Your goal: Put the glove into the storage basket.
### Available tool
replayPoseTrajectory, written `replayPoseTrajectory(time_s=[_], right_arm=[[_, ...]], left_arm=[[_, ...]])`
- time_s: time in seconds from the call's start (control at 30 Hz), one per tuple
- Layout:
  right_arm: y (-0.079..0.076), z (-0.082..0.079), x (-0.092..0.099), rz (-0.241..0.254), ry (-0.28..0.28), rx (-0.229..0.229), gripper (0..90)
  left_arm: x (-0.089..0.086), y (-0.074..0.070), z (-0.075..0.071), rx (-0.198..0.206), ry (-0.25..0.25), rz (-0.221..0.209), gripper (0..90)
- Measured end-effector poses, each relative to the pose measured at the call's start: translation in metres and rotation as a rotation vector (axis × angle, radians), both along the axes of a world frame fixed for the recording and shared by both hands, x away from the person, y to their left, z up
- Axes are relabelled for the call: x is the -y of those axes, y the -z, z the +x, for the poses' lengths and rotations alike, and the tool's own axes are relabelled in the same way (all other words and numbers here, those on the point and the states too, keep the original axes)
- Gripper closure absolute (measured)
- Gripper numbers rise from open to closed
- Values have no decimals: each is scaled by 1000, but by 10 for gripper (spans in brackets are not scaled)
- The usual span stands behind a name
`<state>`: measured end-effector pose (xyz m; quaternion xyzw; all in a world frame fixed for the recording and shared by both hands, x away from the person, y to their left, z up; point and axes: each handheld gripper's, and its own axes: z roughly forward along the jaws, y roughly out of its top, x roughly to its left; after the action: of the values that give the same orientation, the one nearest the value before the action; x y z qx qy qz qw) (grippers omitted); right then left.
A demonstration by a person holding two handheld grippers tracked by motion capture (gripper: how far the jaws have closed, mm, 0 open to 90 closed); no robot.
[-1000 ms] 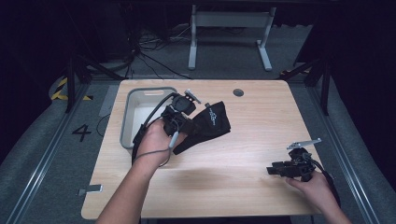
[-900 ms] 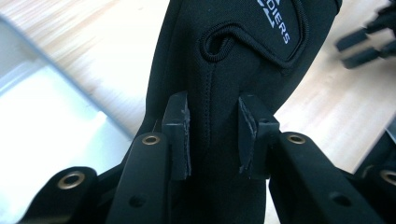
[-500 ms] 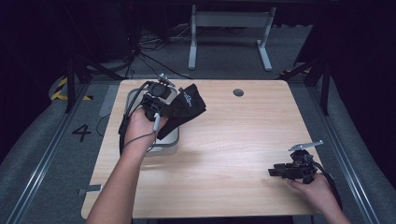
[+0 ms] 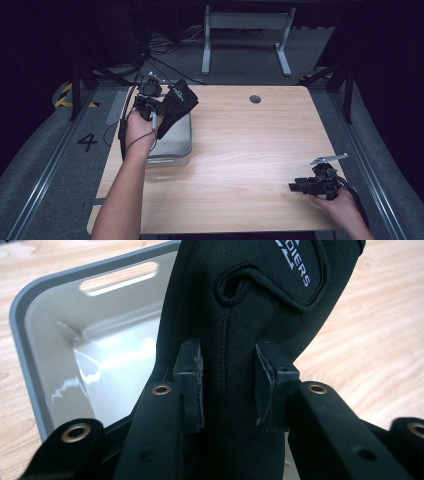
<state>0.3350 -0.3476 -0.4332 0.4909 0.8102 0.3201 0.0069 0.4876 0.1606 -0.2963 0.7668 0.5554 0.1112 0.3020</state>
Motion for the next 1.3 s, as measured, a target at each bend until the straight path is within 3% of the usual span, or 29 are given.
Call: replayPoseTrajectory(time_s=[0.33,0.4,0.6,0.73,1.1,1.3], right_arm=[[-1,-2,-3,-9,-10,3,541],[-1,-2,-4,-9,-13,1,540],[-1,0,-5,-11,-22,2,537],[-1,0,-7,-13,-27,1,536],[0,1,-9,-17,-32,10,532],[-2,1,-10,-14,-33,17,530]], left_arm=[[-24,30,22,-88,-116,-31,679],[-26,35,25,-111,-128,-15,679],[-27,56,34,-215,-145,-18,677],[-23,69,39,-270,-142,4,676],[-12,87,48,-336,-136,69,673],[-9,95,53,-370,-136,63,661]])
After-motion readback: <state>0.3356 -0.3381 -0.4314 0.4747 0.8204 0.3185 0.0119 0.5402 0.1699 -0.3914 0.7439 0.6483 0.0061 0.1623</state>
